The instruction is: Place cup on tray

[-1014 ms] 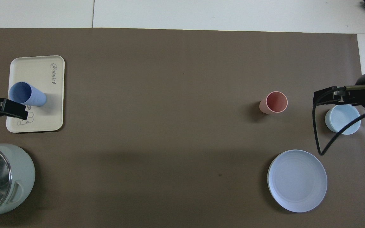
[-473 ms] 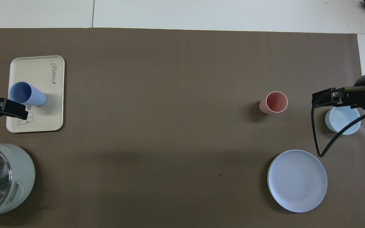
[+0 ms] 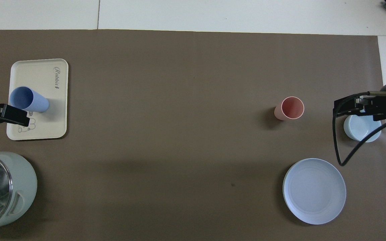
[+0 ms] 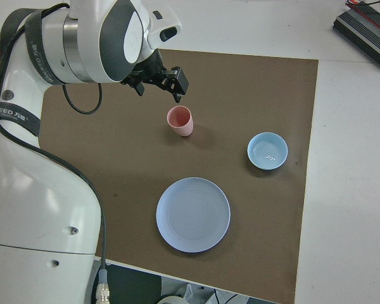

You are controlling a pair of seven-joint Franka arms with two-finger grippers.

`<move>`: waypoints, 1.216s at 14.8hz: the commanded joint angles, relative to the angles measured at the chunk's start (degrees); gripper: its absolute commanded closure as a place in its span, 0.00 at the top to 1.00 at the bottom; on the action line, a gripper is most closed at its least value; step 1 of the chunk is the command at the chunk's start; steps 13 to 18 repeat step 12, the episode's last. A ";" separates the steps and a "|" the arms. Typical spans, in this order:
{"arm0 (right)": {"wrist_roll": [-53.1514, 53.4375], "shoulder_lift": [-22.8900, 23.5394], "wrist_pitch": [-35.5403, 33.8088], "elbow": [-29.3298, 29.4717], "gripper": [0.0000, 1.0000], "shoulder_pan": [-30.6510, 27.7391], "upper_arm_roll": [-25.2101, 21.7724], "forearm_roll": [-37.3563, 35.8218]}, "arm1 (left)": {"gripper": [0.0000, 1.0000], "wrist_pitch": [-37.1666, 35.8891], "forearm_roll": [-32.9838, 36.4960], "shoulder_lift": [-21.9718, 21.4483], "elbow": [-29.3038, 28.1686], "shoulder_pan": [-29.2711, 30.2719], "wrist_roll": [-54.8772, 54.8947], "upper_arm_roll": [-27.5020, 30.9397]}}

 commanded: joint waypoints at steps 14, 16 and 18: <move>-0.11 -0.23 -0.91 0.16 1.00 -1.38 0.23 1.45 | 1.00 0.28 -0.58 -1.65 -1.67 0.32 -0.33 -0.07; -0.11 -0.23 -0.91 0.16 1.00 -1.38 0.23 1.45 | 1.00 0.28 -0.58 -1.65 -1.67 0.32 -0.33 -0.07; -0.11 -0.23 -0.91 0.16 1.00 -1.38 0.23 1.45 | 1.00 0.28 -0.58 -1.65 -1.67 0.32 -0.33 -0.07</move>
